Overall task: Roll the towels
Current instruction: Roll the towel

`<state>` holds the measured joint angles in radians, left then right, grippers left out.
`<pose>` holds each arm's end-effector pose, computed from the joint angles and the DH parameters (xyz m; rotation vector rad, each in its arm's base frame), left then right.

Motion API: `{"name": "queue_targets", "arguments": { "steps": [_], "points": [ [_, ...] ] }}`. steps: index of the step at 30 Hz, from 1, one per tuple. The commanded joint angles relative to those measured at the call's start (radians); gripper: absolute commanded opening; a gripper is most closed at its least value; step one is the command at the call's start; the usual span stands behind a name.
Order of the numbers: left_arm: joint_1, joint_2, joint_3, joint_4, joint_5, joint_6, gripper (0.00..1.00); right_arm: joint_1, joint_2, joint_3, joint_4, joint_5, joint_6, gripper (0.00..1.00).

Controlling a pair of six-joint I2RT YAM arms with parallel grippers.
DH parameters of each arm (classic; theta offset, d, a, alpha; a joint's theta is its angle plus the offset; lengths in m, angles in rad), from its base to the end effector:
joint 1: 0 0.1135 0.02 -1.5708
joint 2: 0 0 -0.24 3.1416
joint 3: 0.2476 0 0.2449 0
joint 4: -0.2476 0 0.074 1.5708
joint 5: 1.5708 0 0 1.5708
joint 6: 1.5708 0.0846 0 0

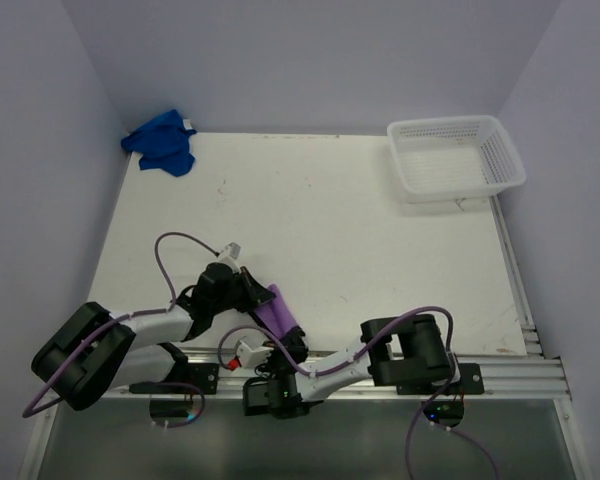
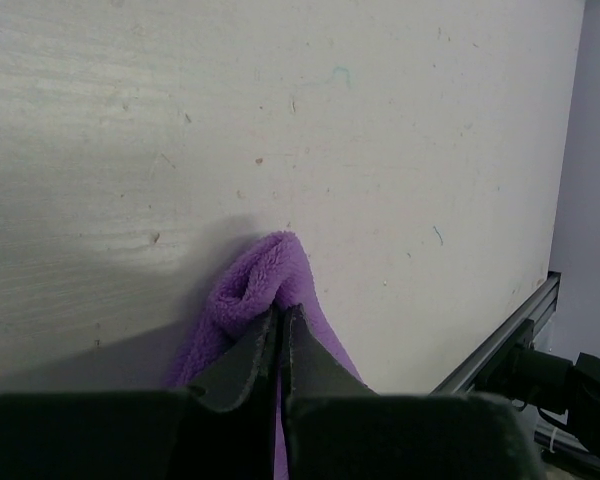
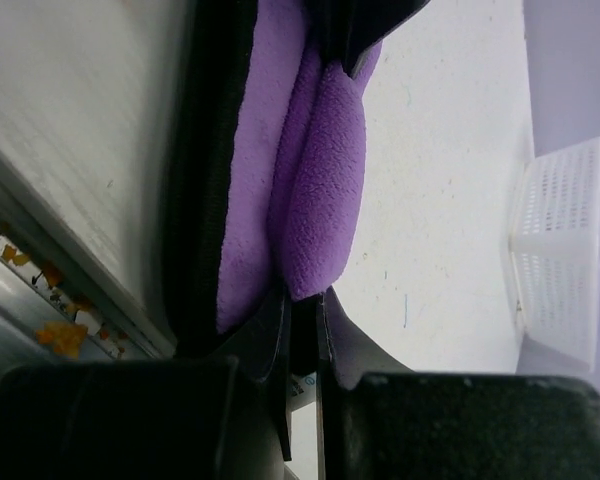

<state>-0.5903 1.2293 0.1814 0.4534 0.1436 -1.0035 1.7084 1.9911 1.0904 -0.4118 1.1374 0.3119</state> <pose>0.1934 -0.1441 0.0756 -0.3959 2.3283 -1.0149 0.0294 0.3477 0.0779 -1.1655 1.6485 -0.4625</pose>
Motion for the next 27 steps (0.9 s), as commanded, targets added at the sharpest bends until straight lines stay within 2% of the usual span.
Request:
{"name": "queue_targets", "arguments": {
  "steps": [1,6,12,19,23,27],
  "points": [
    [0.029,-0.017,-0.020,-0.074,-0.107,0.040,0.00,0.069,0.026,0.035,-0.071,0.038,-0.020,0.00],
    [0.035,-0.089,0.007,-0.150,-0.088,0.051,0.00,0.097,0.072,0.054,-0.070,0.021,-0.079,0.00],
    [0.041,-0.181,0.095,-0.311,-0.105,0.094,0.20,0.108,0.120,0.083,-0.087,-0.002,-0.117,0.00],
    [0.049,-0.269,0.219,-0.620,-0.236,0.123,0.32,0.114,0.158,0.105,-0.111,-0.024,-0.142,0.00],
    [0.052,-0.338,0.289,-0.673,-0.233,0.152,0.39,0.115,0.172,0.112,-0.124,-0.034,-0.157,0.00],
    [0.053,-0.335,0.360,-0.725,-0.194,0.167,0.41,0.115,0.192,0.137,-0.137,-0.047,-0.166,0.00]
  ]
}}
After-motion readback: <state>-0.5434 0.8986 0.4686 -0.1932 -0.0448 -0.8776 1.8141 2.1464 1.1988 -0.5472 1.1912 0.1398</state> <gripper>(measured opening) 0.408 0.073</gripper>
